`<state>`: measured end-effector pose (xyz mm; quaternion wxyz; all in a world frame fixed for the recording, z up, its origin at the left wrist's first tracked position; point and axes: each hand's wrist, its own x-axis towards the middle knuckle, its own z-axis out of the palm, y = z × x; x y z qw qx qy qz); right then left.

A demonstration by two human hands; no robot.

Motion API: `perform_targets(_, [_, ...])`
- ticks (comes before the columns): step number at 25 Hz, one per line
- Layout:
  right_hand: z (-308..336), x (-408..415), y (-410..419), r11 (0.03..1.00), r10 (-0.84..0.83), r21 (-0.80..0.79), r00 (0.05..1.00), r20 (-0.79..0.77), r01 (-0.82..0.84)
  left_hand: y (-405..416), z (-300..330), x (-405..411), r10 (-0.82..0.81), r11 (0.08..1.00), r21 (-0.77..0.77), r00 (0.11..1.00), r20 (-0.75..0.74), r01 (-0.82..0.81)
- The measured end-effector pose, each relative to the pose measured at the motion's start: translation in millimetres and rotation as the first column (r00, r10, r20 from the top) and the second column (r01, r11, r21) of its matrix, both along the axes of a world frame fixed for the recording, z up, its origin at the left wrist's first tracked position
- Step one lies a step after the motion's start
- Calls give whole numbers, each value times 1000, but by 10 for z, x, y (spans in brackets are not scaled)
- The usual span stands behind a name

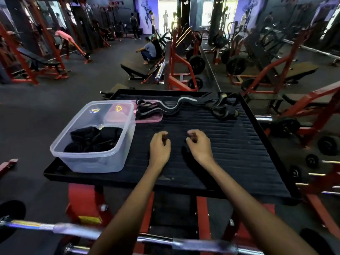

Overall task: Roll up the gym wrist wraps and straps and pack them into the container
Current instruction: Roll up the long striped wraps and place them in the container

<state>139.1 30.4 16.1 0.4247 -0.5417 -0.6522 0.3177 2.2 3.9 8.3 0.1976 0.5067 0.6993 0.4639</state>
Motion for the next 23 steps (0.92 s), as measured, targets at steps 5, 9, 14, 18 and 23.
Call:
perform_targets(5, [219,-355,1060,953,39,241,864,503,-183,227,-225,-129,-23,984,-176,951,-309,-33])
perform_targets(9, [252,-604,1845,918,-84,225,393,916,-328,257,-278,-145,-3,988,-144,940,-342,-49])
perform_targets(14, [129,-564,2150,951,-101,127,106,989,-280,258,-293,-136,24,991,-116,936,-352,-69])
perform_targets(18, [131,-453,1844,922,-131,198,214,968,-334,251,-297,-133,26,992,-107,937,-348,-67])
perform_targets(23, [104,-294,999,954,-51,167,412,910,-251,199,-184,-103,83,996,45,960,-267,-74])
